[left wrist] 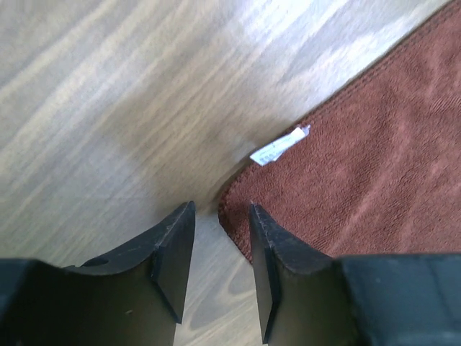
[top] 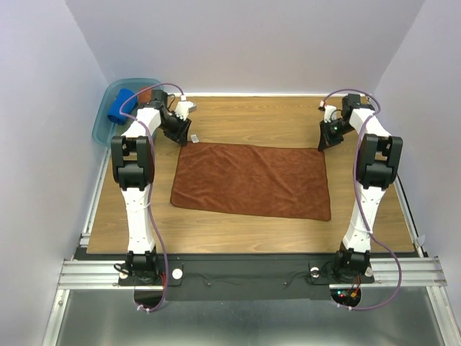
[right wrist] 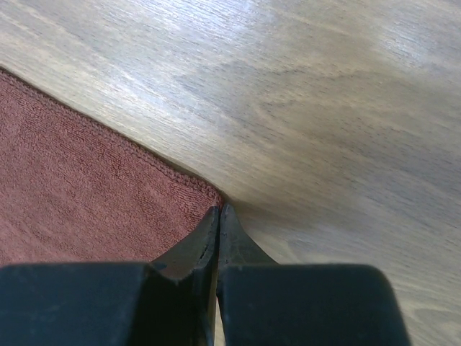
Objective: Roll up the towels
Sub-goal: Flatten the towel, then fold the towel
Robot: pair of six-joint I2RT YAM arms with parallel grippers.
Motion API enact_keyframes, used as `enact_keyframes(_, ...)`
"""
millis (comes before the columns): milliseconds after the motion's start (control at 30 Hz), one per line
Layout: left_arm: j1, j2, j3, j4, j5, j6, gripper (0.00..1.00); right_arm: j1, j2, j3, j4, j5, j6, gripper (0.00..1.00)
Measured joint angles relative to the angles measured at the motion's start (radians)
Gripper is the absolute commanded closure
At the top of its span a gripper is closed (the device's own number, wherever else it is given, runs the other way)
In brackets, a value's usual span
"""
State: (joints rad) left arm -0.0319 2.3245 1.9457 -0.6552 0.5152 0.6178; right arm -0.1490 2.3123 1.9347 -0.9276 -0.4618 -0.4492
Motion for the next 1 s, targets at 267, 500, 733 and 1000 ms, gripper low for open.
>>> enact_keyframes(267, -0.002, 0.018, 0.028, 0.016, 0.047, -0.029, 0.76, 0.0, 0.019, 0.044, -0.008, -0.002, 0.0, 0.99)
enact_keyframes(500, -0.006, 0.02, 0.036, 0.014, 0.065, -0.037, 1.0, 0.0, 0.046, 0.107, -0.008, -0.002, 0.0, 0.99)
enact_keyframes(733, -0.006, 0.042, 0.075, 0.016, 0.064, -0.048, 0.95, 0.0, 0.074, 0.142, -0.013, 0.002, 0.0, 0.99)
enact_keyframes(1000, -0.006, 0.053, 0.119, -0.019, 0.064, -0.04, 0.62, 0.0, 0.074, 0.164, -0.016, 0.002, 0.0, 0.99)
